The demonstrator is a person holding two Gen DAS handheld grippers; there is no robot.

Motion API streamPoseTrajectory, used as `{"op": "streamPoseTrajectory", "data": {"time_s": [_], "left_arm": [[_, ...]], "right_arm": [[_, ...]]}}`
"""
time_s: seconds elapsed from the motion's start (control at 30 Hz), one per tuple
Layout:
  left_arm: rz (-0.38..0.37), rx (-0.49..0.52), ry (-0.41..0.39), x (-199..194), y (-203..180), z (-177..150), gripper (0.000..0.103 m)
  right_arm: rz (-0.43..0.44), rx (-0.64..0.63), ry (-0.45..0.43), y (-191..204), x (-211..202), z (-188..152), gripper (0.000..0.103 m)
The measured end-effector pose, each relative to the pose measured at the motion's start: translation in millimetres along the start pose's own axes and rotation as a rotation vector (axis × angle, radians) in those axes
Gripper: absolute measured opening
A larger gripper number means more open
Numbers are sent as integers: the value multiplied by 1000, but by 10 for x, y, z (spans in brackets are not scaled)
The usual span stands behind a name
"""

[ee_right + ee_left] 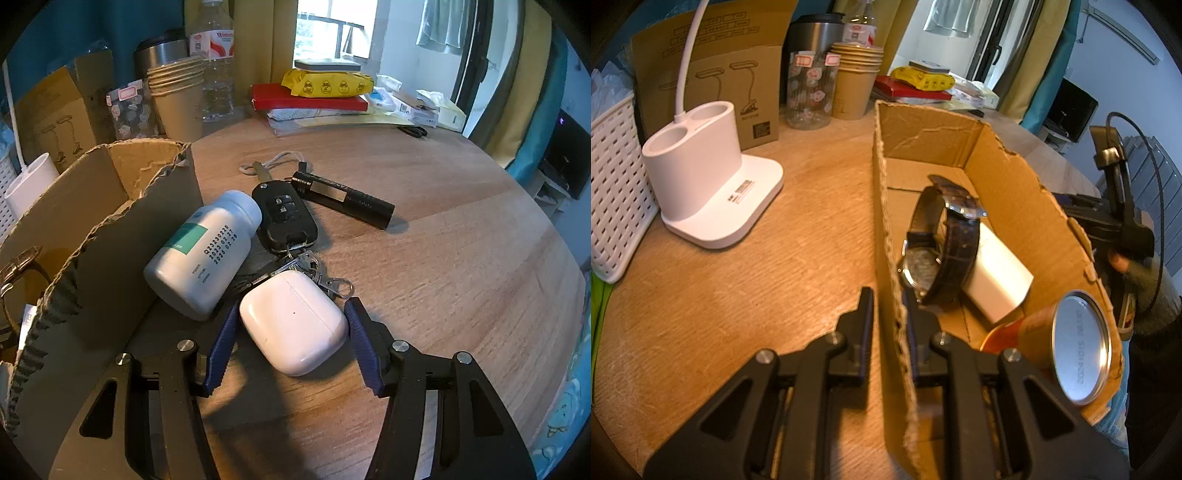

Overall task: Organize rigid objects
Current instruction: 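Move the right tool to the white earbuds case and close on it, then carry the earbuds case into the box and release it with the right tool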

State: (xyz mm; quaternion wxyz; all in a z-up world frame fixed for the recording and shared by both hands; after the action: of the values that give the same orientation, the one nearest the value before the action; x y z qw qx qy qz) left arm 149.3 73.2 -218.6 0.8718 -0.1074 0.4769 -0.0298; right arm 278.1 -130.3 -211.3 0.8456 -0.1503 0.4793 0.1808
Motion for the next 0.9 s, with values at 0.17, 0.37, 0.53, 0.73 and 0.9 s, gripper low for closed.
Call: {"op": "streamPoseTrajectory", "data": {"time_s": [0.17,0.37,0.53,0.73,0.9], "left_arm": [[0,0,0,0,-1,0,16],[0,0,0,0,-1,0,16],[0,0,0,0,-1,0,16],[4,0,-1,-1,9,3,16],[3,0,-1,-2,10,2,16]], "right_arm": [[1,-1,-12,-2,-81,-35,61],[-5,12,-37,-32,-214,-44,61],[-7,24,-56,-57,-347,-63,61],[-12,37,-83,-87,-523,-66,61],[-17,39,-107,-90,-678,-64,61]]}}
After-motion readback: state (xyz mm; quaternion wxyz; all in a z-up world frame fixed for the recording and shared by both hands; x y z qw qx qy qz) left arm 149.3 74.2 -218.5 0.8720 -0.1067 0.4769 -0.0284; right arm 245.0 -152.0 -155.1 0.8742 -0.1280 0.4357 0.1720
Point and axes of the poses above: each gripper's, at about its wrist camera, not at the fingertips, and x roughly the way its jaws point, y to its left, z to its top, the point moved 5 cm from there along x, roughly the way its jaws point, and after that the axes turned 7 degrees about y, right-handed, at the moved point
